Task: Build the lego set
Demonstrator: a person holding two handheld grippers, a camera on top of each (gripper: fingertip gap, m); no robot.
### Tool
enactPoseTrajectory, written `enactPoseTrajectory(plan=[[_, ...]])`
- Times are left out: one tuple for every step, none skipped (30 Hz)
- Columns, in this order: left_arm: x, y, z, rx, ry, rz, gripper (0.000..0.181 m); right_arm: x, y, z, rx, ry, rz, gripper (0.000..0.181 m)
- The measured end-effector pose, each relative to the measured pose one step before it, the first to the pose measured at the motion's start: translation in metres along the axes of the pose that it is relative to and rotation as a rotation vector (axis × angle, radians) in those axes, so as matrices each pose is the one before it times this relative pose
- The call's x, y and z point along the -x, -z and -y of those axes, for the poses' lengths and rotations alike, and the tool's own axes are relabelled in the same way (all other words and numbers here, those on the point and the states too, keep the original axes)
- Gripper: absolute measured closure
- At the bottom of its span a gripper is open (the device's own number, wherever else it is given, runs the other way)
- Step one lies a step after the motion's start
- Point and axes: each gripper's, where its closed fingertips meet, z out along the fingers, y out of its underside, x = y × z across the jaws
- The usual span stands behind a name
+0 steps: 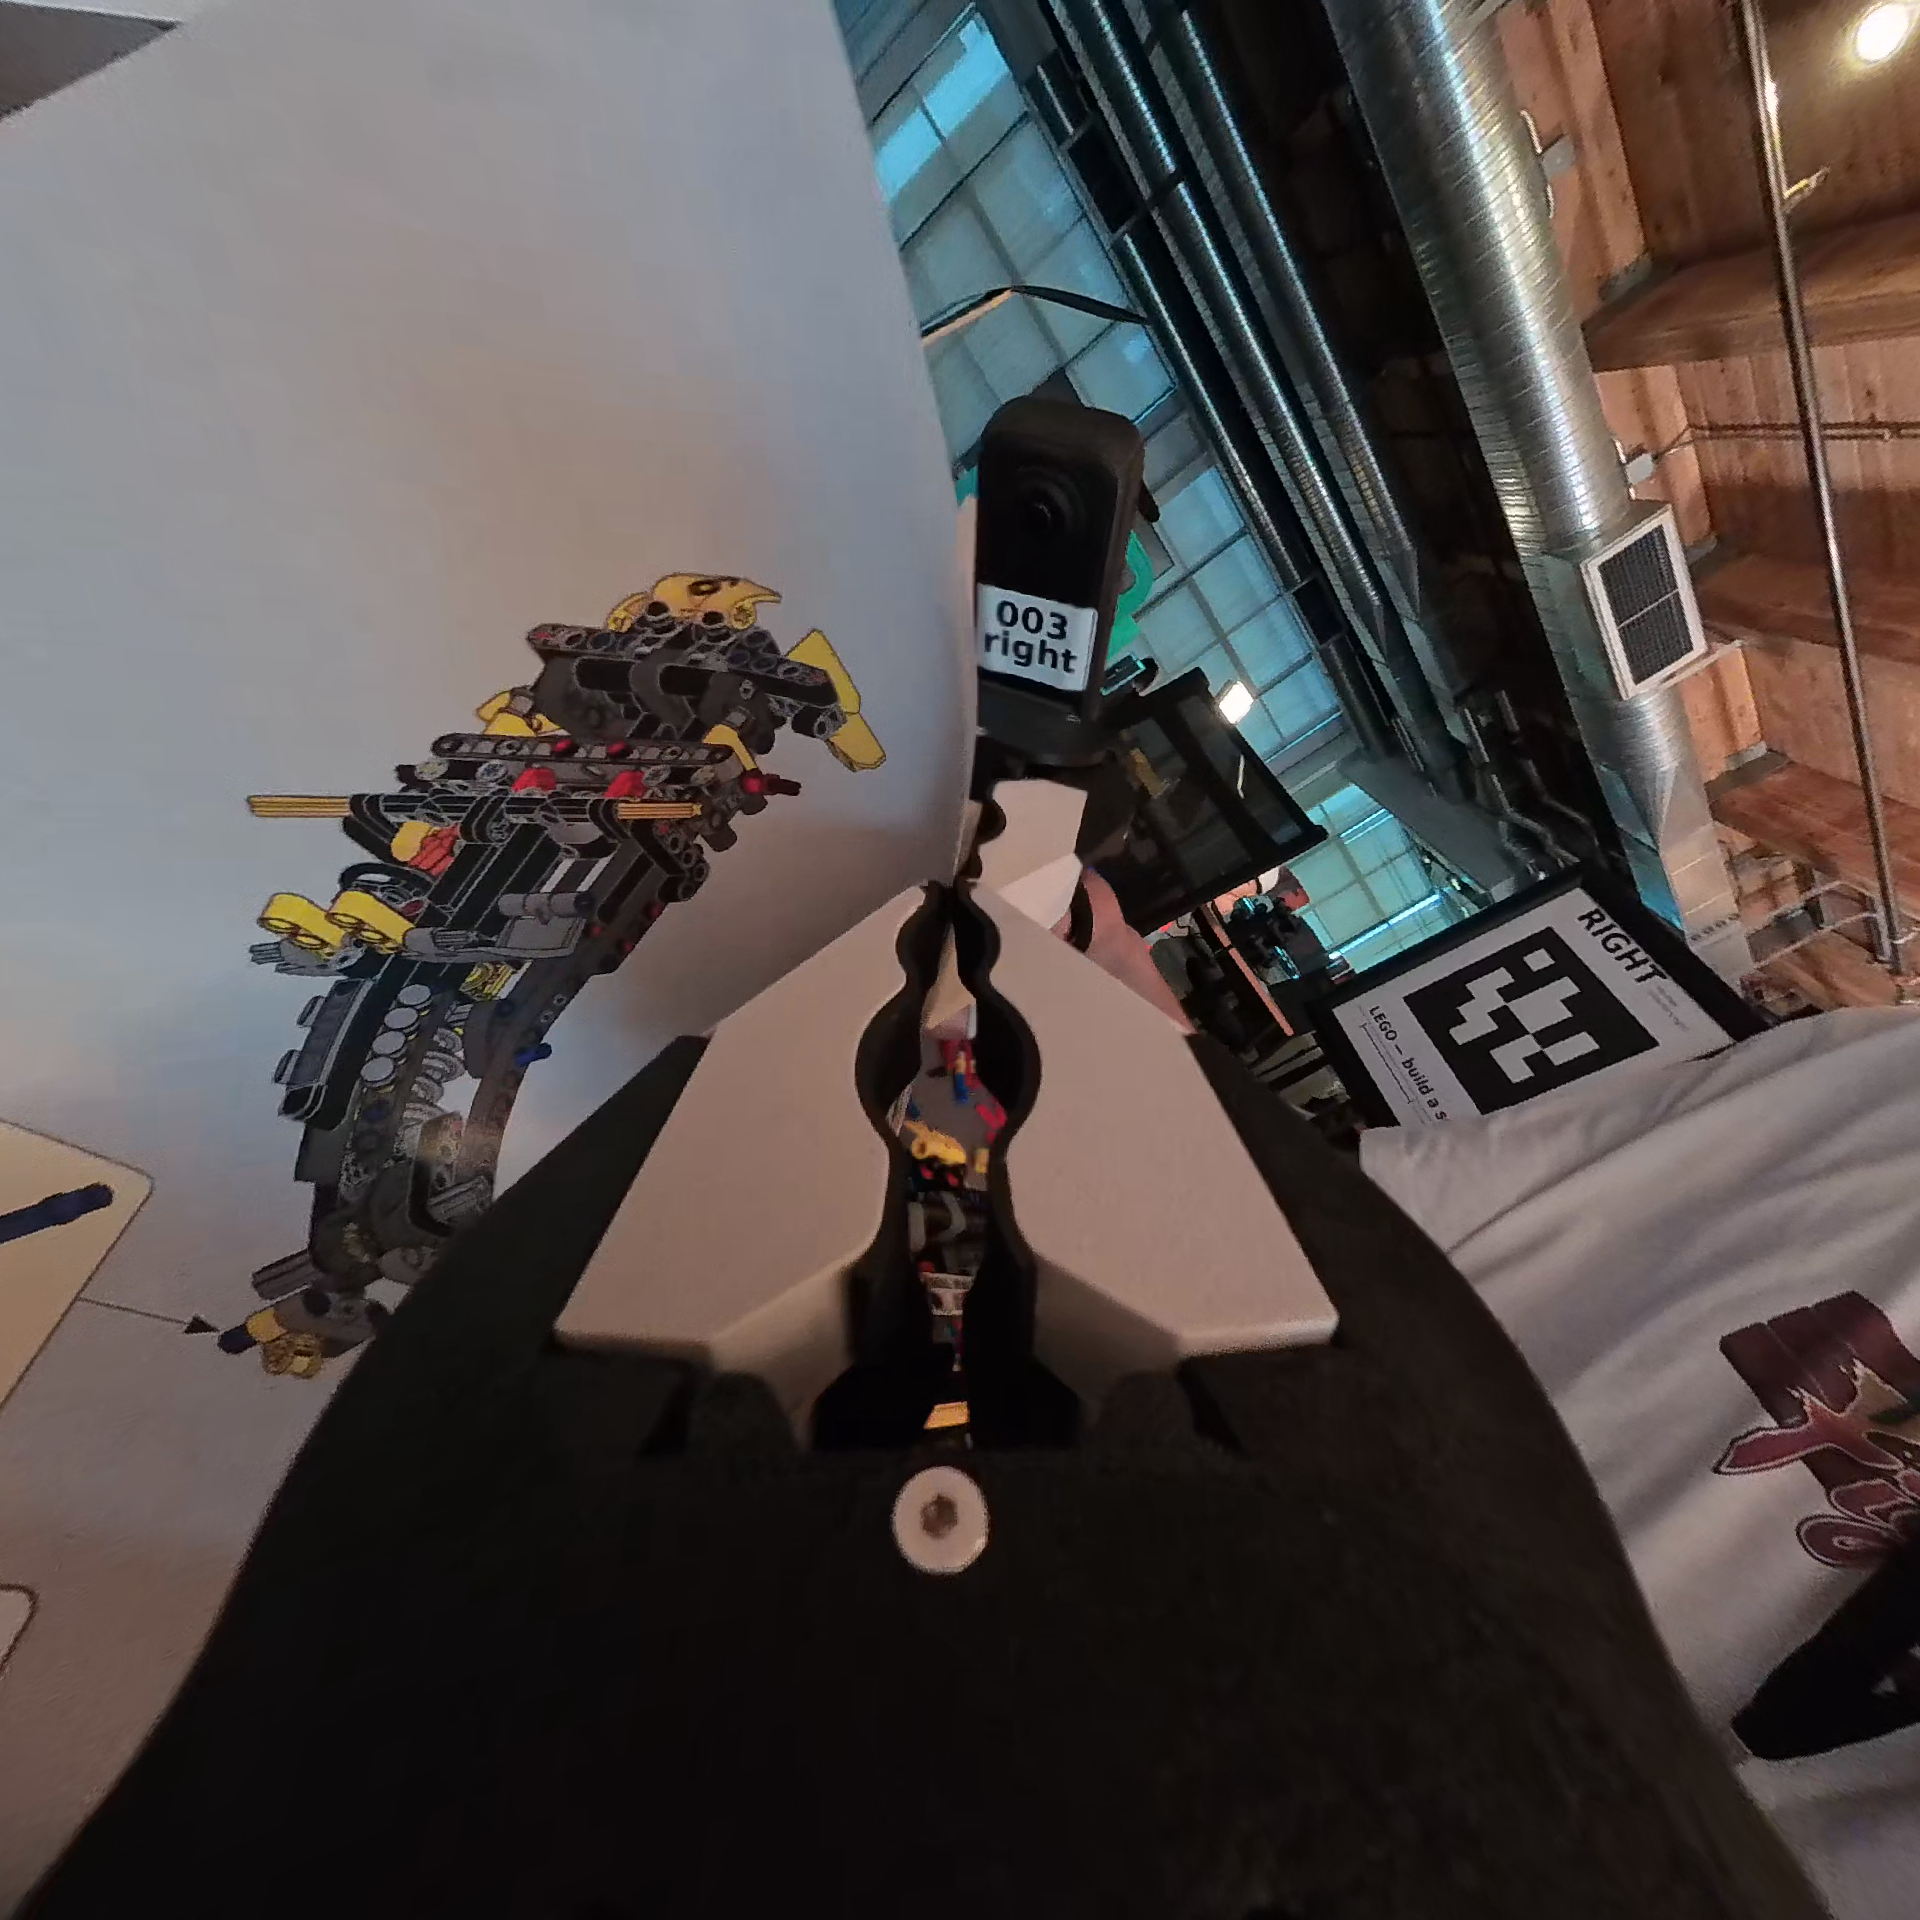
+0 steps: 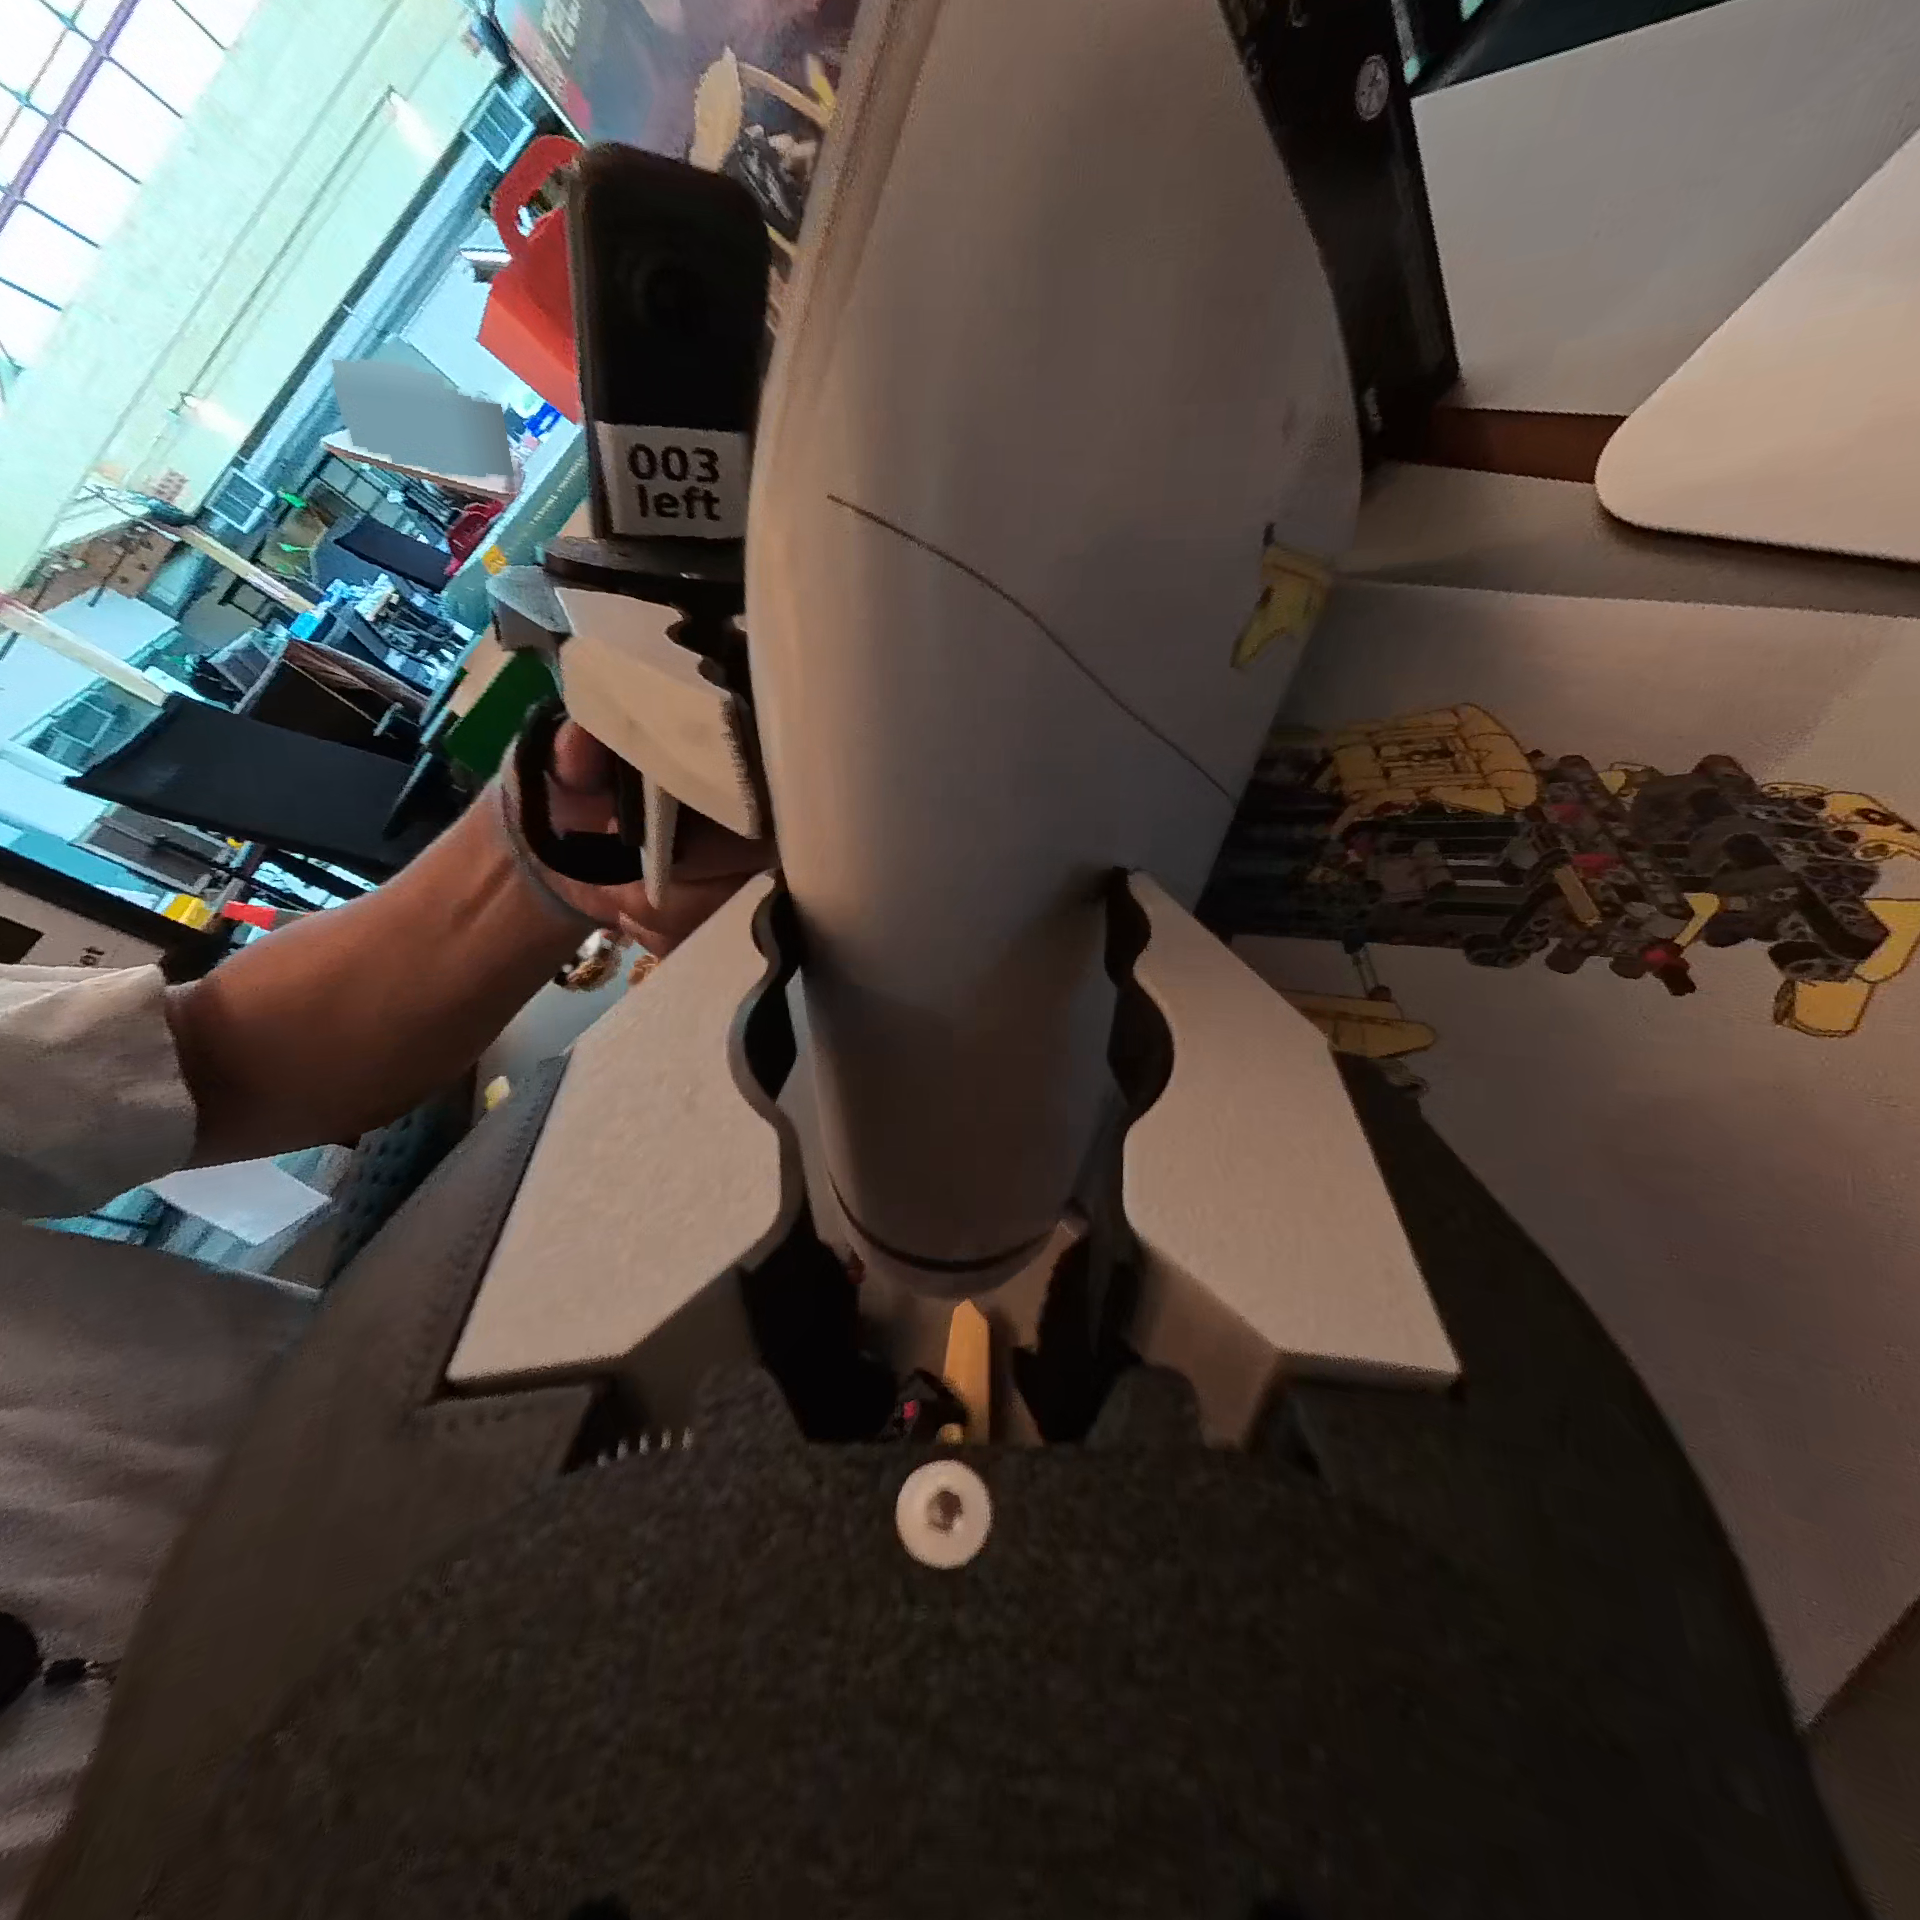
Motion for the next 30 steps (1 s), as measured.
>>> enactPoseTrajectory(plan=[[-0.00130,0.00045,0.00008,-0.0019,0.0021,-0.0097,0.179,0.00151,0.00123,0.00118,-0.0070,-0.0036,0.0140,0.123],[-0.00061,0.00032,-0.00008,-0.0008,0.0012,-0.0062,0.179,0.00100,0.00131,0.00106,-0.0063,-0.0041,0.0109,0.124],[0.00014,0.00017,-0.00027,-0.0006,-0.0014,-0.0004,0.178,-0.00013,0.00126,0.00071,-0.0044,-0.0051,0.0053,0.125],[0.00046,0.00009,-0.00041,-0.0008,-0.0019,0.0008,0.178,-0.00038,0.00126,0.00047,-0.0045,-0.0047,0.0049,0.125],[0.00039,0.00033,-0.00065,0.0003,0.0019,0.0000,0.178,-0.00030,0.00140,0.00052,-0.0059,-0.0059,0.0064,0.126],[0.00088,0.00046,-0.00088,0.0019,0.0031,0.0023,0.178,-0.00068,0.00158,0.00027,-0.0053,-0.0090,0.0054,0.126],[0.00146,0.00080,-0.00093,0.0019,-0.0011,0.0066,0.179,-0.00140,0.00166,-0.00002,-0.0035,-0.0101,0.0021,0.127],[0.00147,0.00102,-0.00081,0.0009,-0.0002,0.0054,0.180,-0.00177,0.00164,0.00009,-0.0048,-0.0083,-0.0024,0.128],[0.00053,0.00125,-0.00079,0.0011,0.0055,-0.0005,0.181,-0.00239,0.00161,0.00017,-0.0053,-0.0060,-0.0056,0.129],[-0.00004,0.00136,-0.00034,-0.0004,0.0081,-0.0036,0.181,-0.00241,0.00164,-0.00002,-0.0032,-0.0058,-0.0063,0.131],[0.00059,0.00165,-0.00051,0.0001,0.0046,0.0034,0.181,-0.00246,0.00147,-0.00009,-0.0023,-0.0062,-0.0071,0.132],[0.00295,0.00203,-0.00067,0.0013,0.0000,0.0215,0.181,-0.00290,0.00151,-0.00035,-0.0007,-0.0059,-0.0114,0.133],[0.00326,0.00243,-0.00127,0.0040,0.0003,0.0257,0.181,-0.00324,0.00178,-0.00058,0.0011,-0.0047,-0.0159,0.133],[0.00279,0.00366,-0.00130,0.0053,0.0014,0.0260,0.181,-0.00404,0.00208,-0.00056,0.0027,-0.0046,-0.0234,0.130],[0.00211,0.00525,-0.00070,-0.0008,-0.0013,0.0253,0.181,-0.00540,0.00322,-0.00015,0.0028,-0.0003,-0.0373,0.128],[0.00192,0.00718,-0.00043,-0.0034,0.0007,0.0270,0.181,-0.00583,0.00447,0.00081,-0.0018,0.0114,-0.0475,0.127],[0.00348,0.00933,-0.00130,0.0014,0.0073,0.0409,0.181,-0.00655,0.00619,0.00114,-0.0011,0.0213,-0.0619,0.128],[0.00389,0.01183,-0.00296,0.0089,0.0070,0.0468,0.181,-0.00780,0.00764,0.00027,0.0120,0.0274,-0.0781,0.127],[0.00418,0.01479,-0.00384,0.0100,0.0012,0.0507,0.181,-0.01044,0.00907,-0.00084,0.0251,0.0333,-0.1006,0.126],[0.00490,0.01806,-0.00495,0.0112,-0.0052,0.0556,0.181,-0.00984,0.00981,-0.00130,0.0319,0.0499,-0.0985,0.124],[0.00715,0.02051,-0.00675,0.0203,-0.0055,0.0633,0.181,-0.00940,0.00940,-0.00016,0.0230,0.0560,-0.0992,0.123],[0.00926,0.02215,-0.00766,0.0208,-0.0052,0.0663,0.181,-0.00682,0.00799,0.00148,0.0075,0.0611,-0.0857,0.124],[0.01076,0.02289,-0.00828,0.0200,0.0001,0.0646,0.181,-0.00134,0.00461,0.00215,-0.0020,0.0593,-0.0525,0.130],[0.01108,0.02233,-0.00855,0.0184,0.0102,0.0556,0.180,0.00350,-0.00039,0.00098,0.0016,0.0547,-0.0210,0.136],[0.01170,0.02106,-0.00723,0.0105,0.0185,0.0492,0.180,0.00511,-0.00521,-0.00124,0.0125,0.0468,-0.0073,0.141],[0.01285,0.01945,-0.00517,0.0000,0.0226,0.0490,0.181,0.00461,-0.00910,-0.00390,0.0275,0.0353,-0.0046,0.148],[0.01353,0.01683,-0.00419,0.0017,0.0243,0.0464,0.181,0.00542,-0.01157,-0.00494,0.0393,0.0355,0.0095,0.160],[0.01327,0.01370,-0.00249,-0.0014,0.0195,0.0414,0.181,0.00374,-0.01223,-0.00411,0.0396,0.0425,0.0067,0.178],[0.01258,0.01019,-0.00138,-0.0006,0.0135,0.0384,0.181,-0.00367,-0.01167,-0.00267,0.0253,0.0303,-0.0350,0.181],[0.01156,0.00689,-0.00189,0.0095,0.0088,0.0345,0.181,-0.00494,-0.01032,-0.00291,0.0258,0.0266,-0.0377,0.181]])
